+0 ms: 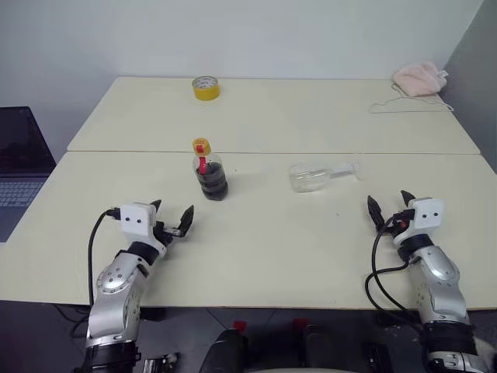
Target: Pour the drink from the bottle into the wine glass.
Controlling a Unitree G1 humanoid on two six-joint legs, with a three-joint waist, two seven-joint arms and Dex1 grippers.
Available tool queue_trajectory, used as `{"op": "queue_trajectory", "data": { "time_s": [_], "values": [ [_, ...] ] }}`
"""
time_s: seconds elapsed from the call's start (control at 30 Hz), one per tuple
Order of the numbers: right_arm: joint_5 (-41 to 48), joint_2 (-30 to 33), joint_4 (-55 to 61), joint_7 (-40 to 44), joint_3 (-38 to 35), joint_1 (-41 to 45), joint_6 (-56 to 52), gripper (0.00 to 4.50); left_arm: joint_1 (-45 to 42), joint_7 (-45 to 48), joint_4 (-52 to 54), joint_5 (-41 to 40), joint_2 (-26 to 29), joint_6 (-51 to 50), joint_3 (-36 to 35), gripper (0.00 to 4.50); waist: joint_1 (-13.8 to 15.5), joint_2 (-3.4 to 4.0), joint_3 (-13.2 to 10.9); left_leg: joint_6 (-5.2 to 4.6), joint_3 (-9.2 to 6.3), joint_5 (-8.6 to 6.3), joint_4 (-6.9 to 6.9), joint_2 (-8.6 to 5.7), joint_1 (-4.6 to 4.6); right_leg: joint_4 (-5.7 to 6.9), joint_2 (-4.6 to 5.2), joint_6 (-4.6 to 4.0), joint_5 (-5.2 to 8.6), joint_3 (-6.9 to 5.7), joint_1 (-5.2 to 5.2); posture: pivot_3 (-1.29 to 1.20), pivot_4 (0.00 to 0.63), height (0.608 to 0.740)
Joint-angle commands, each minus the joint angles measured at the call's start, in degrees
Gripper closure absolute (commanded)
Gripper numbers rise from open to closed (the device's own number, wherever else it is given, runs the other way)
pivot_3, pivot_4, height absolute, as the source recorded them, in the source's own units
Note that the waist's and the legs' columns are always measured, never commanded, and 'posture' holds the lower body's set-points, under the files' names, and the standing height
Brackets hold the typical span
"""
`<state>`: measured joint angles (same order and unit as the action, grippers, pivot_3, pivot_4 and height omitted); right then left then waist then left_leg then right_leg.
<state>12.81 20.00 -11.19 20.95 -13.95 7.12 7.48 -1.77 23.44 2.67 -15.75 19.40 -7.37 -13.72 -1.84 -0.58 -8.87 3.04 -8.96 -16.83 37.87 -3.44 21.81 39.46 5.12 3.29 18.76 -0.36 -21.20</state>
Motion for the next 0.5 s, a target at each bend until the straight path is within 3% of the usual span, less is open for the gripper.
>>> {"op": "queue_trajectory", "data": {
  "time_s": [0.03,0.5],
  "values": [
    [0.3,0.1,2.6,0.1,-0.2,-0.1,0.3,0.00,-0.7,0.1,0.8,0.9,0.6,2.0,0.4,0.01,0.0,0.00,0.0,0.00,0.00,0.00,0.00,0.00,0.00,0.00,0.00,0.00,0.00,0.00,0.00,0.00,0.150,0.740],
    [1.1,0.4,7.9,3.0,2.4,-2.5,-1.7,0.00,-1.1,3.0,2.3,0.9,1.7,3.6,2.0,0.01,0.0,0.00,0.0,0.00,-0.01,0.00,0.00,0.00,0.00,0.01,0.00,0.00,0.00,0.00,-0.01,0.00,0.150,0.740]
  ]
}}
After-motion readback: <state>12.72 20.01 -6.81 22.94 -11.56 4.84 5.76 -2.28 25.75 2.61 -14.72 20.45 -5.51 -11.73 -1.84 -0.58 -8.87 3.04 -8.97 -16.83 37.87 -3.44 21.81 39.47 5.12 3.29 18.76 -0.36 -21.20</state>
